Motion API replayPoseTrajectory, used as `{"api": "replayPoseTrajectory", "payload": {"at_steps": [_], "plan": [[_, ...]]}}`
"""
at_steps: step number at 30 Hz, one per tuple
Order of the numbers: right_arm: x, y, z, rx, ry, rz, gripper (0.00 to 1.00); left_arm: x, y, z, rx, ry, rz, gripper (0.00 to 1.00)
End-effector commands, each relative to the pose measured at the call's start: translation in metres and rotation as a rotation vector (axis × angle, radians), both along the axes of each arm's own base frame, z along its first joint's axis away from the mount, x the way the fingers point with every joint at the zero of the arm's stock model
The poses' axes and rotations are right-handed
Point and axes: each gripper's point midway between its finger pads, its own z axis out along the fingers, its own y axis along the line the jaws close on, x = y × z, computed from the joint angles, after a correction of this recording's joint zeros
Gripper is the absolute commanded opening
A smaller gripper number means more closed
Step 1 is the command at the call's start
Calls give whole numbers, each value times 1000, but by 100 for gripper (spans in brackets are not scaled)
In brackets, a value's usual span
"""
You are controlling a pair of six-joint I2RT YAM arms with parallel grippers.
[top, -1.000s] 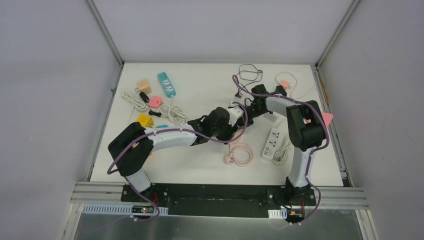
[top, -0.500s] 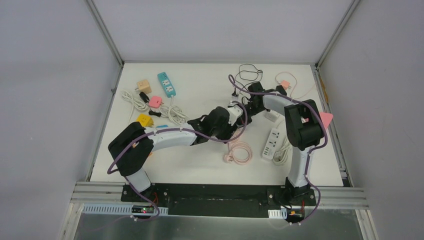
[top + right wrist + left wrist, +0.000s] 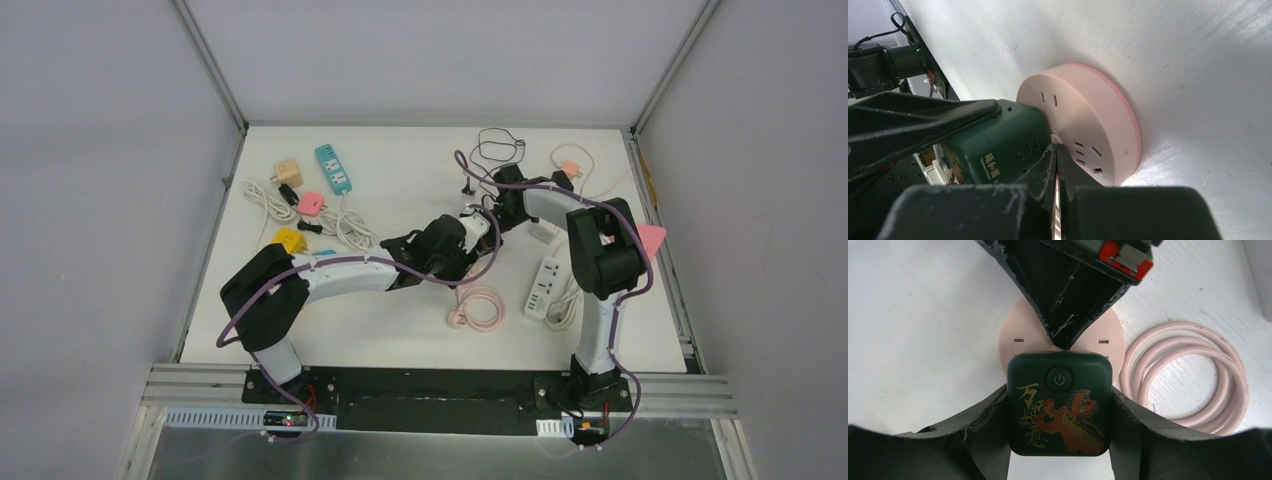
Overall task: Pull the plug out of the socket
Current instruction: Remove the plug from the socket.
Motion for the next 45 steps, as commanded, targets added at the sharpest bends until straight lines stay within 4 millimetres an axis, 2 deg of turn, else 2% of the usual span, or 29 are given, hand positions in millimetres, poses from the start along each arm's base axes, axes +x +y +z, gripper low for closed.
{"api": "replayPoseTrajectory", "payload": {"at_steps": [1, 3, 5, 11, 14, 17, 21, 24, 26, 28, 30, 33, 37, 40, 42, 45], "plan": [[-6, -31, -53, -234, -25, 46, 0, 13, -13, 65, 4, -296, -28, 0], [-6, -32, -54, -240, -29, 48, 0, 11, -18, 62, 59, -338, -54, 0], [-6, -32, -55, -245, -27, 48, 0, 11, -21, 62, 33, -309, -27, 0], [-7, -33, -56, -250, -23, 49, 0, 24, -11, 76, -236, -96, 73, 0], [-7, -33, -57, -256, -21, 51, 0, 21, -7, 78, -108, -213, 33, 0], [-7, -33, -57, -263, -25, 53, 0, 14, -14, 77, 38, -365, -42, 0], [-7, -34, -58, -269, -24, 53, 0, 13, -19, 73, 101, -426, -88, 0], [-7, -34, -59, -270, -21, 55, 0, 10, -21, 83, 29, -406, -66, 0], [-8, -35, -59, -273, -16, 56, 0, 14, -19, 90, -78, -333, -17, 0], [-8, -34, -60, -274, -17, 57, 0, 22, -11, 93, -205, -219, 29, 0], [-8, -35, -60, -275, -19, 58, 0, 28, -3, 98, -250, -196, 59, 0], [-9, -35, -60, -280, -16, 61, 0, 28, 0, 101, -215, -235, 39, 0], [-9, -34, -62, -286, -12, 66, 0, 6, -19, 102, -9, -442, -98, 0], [-9, -34, -62, -288, -15, 69, 0, 2, -27, 89, 118, -516, -144, 0], [-10, -35, -62, -291, -16, 71, 0, 4, -27, 84, 134, -521, -138, 0], [-9, -35, -63, -292, -14, 71, 0, 4, -27, 90, 48, -479, -111, 0]]}}
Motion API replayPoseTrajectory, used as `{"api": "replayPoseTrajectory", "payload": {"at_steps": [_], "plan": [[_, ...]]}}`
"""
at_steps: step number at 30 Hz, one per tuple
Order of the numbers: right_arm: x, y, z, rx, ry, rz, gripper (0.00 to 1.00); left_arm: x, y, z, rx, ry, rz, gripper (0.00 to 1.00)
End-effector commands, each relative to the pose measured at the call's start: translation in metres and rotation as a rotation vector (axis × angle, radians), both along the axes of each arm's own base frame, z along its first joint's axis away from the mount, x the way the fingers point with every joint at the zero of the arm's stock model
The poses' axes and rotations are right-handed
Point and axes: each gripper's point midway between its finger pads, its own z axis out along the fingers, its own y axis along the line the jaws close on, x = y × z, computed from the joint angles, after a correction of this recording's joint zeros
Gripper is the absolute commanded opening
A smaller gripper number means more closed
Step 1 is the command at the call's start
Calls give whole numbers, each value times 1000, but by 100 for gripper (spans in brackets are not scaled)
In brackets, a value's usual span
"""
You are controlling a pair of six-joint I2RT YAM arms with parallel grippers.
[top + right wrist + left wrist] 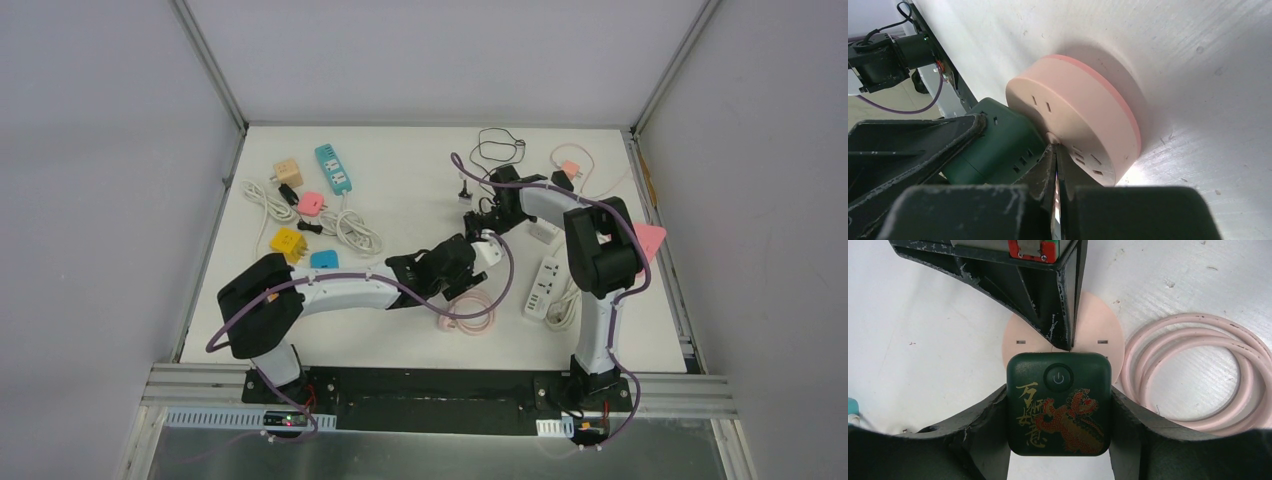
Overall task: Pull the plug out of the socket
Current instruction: Remove the plug from the socket.
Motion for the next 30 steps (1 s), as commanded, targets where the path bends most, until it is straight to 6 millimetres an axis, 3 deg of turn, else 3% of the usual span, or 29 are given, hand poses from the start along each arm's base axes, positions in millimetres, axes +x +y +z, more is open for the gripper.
{"api": "replayPoseTrajectory", "payload": {"at_steps": [1, 4, 6, 10, 13, 22, 25, 30], "plan": [[4, -38, -67, -269, -89, 63, 0, 28, -20, 82, -237, -142, 31, 0], [4, -38, -68, -272, -84, 64, 0, 38, -12, 96, -487, 84, 82, 0], [4, -38, -67, -273, -88, 64, 0, 56, 4, 98, -581, 169, 162, 0], [3, -38, -69, -275, -80, 67, 0, 59, 6, 98, -542, 150, 150, 0], [2, -39, -69, -279, -76, 70, 0, 53, 2, 100, -468, 40, 108, 0], [2, -38, -71, -283, -69, 70, 0, 15, -25, 95, -449, -55, -165, 0], [2, -37, -71, -278, -64, 69, 0, 6, -28, 84, -350, -118, -230, 0], [5, -33, -65, -260, -68, 63, 0, 13, -25, 70, -306, -83, -173, 0]]}}
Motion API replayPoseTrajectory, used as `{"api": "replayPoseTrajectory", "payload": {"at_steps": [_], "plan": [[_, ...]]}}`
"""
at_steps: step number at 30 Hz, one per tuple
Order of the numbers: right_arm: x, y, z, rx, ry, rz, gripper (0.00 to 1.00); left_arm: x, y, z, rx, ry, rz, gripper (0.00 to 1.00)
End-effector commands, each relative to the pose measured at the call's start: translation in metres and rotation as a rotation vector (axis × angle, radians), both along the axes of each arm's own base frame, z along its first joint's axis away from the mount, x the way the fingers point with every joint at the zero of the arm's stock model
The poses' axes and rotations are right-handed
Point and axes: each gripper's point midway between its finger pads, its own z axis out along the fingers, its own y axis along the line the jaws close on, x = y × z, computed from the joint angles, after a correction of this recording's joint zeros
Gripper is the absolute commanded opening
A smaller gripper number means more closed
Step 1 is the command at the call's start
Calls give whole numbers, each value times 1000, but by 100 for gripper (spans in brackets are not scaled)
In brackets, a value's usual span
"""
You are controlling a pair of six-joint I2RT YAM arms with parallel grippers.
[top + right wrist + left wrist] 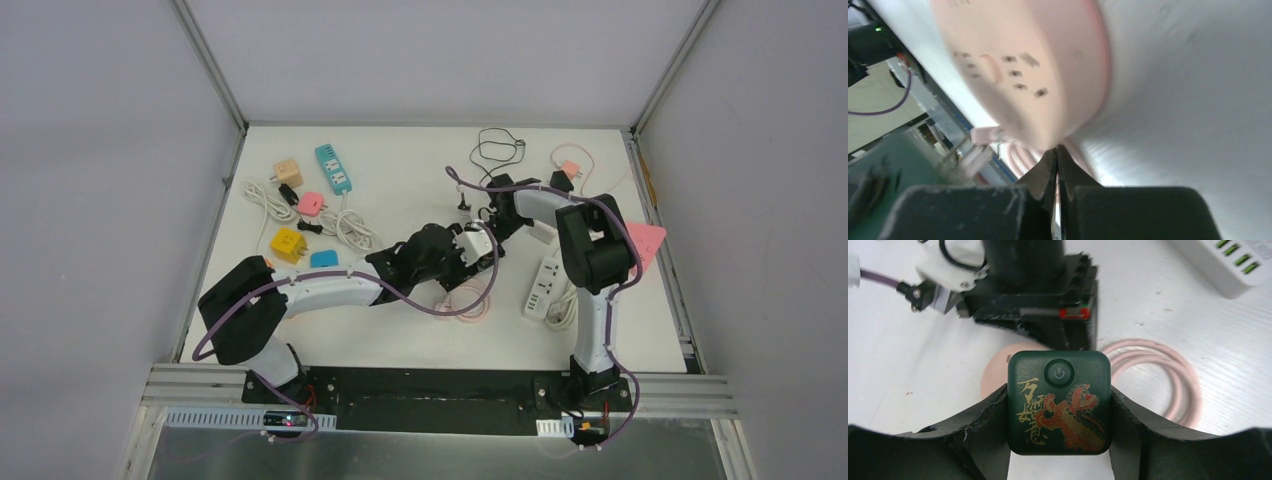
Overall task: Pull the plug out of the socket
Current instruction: Remove the plug from the socket.
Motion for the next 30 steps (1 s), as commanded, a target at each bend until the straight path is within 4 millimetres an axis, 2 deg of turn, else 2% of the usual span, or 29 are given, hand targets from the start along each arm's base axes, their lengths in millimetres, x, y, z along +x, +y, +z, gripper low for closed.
{"api": "replayPoseTrajectory", "payload": {"at_steps": [1, 5, 10, 13, 17, 20, 26, 30], "plan": [[24, -23, -53, -179, -165, 63, 0, 5, -19, 44, -125, -61, -20, 0], [25, -9, -35, -46, -152, 39, 0, 14, -13, 55, -199, 27, 26, 0], [26, 5, 3, 141, -185, 47, 1, 3, -12, 83, -278, 32, -4, 0], [28, 3, 23, 211, -219, 46, 3, -4, -5, 99, -328, 66, 5, 0], [34, -6, 46, 261, -277, 43, 4, -12, 9, 107, -375, 160, 16, 0], [37, -14, 64, 281, -335, 44, 5, -12, 23, 106, -406, 234, 76, 0], [39, -31, 86, 266, -440, 57, 7, -8, 56, 90, -385, 312, 197, 0], [41, -42, 99, 260, -506, 57, 8, -3, 93, 75, -377, 303, 333, 0]]}}
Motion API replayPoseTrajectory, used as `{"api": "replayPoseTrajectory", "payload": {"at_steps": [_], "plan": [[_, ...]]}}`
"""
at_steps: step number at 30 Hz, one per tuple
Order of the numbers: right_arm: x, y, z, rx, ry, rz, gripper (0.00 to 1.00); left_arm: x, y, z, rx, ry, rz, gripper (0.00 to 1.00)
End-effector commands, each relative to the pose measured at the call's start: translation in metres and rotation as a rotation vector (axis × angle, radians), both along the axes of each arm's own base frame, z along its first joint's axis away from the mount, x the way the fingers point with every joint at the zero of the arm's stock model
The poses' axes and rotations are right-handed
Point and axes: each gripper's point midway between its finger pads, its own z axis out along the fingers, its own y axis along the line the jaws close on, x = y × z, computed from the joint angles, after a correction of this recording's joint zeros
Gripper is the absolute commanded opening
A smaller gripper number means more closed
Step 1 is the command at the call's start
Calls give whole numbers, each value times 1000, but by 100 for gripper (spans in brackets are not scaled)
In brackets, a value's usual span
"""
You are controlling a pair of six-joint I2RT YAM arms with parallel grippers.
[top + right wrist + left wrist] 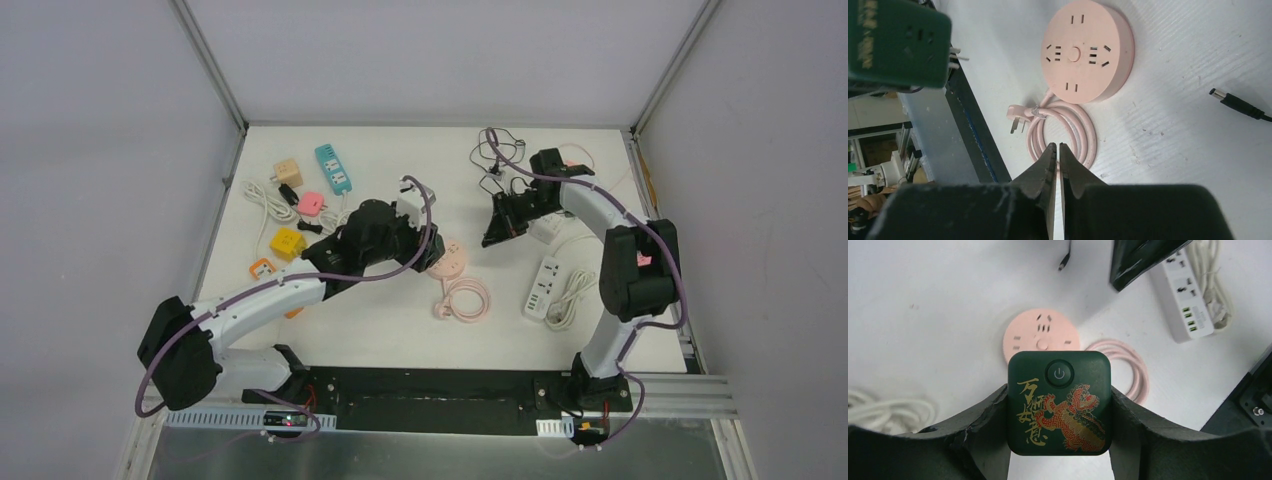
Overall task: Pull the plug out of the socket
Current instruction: Remove the plug from the socket, then place the plug at the center of the board.
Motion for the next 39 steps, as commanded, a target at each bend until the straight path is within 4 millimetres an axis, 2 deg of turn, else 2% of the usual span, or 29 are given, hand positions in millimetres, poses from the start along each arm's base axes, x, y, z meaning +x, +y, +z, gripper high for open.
{"api": "replayPoseTrajectory", "payload": {"at_steps": [1, 5, 11, 16, 23, 29, 36, 39], "plan": [[0, -10, 28, 20, -128, 22, 9, 5, 44, -5, -21, 42, 168, 0], [1, -17, 37, 16, -171, 10, 11, 10, 81, -18, -11, 79, 297, 0], [2, -22, 45, 14, -204, -4, 12, 16, 136, -47, 116, 128, 567, 0], [3, -25, 47, 18, -205, -15, 12, 14, 151, -68, 174, 182, 644, 0], [4, -27, 47, 20, -205, -22, 13, 12, 177, -81, 251, 240, 788, 0], [4, -29, 47, 19, -206, -28, 13, 0, 201, -109, 330, 329, 915, 0], [4, -29, 47, 20, -201, -28, 13, -6, 231, -121, 382, 342, 1062, 0], [4, -29, 48, 22, -201, -27, 13, -9, 236, -130, 431, 376, 1086, 0]]}}
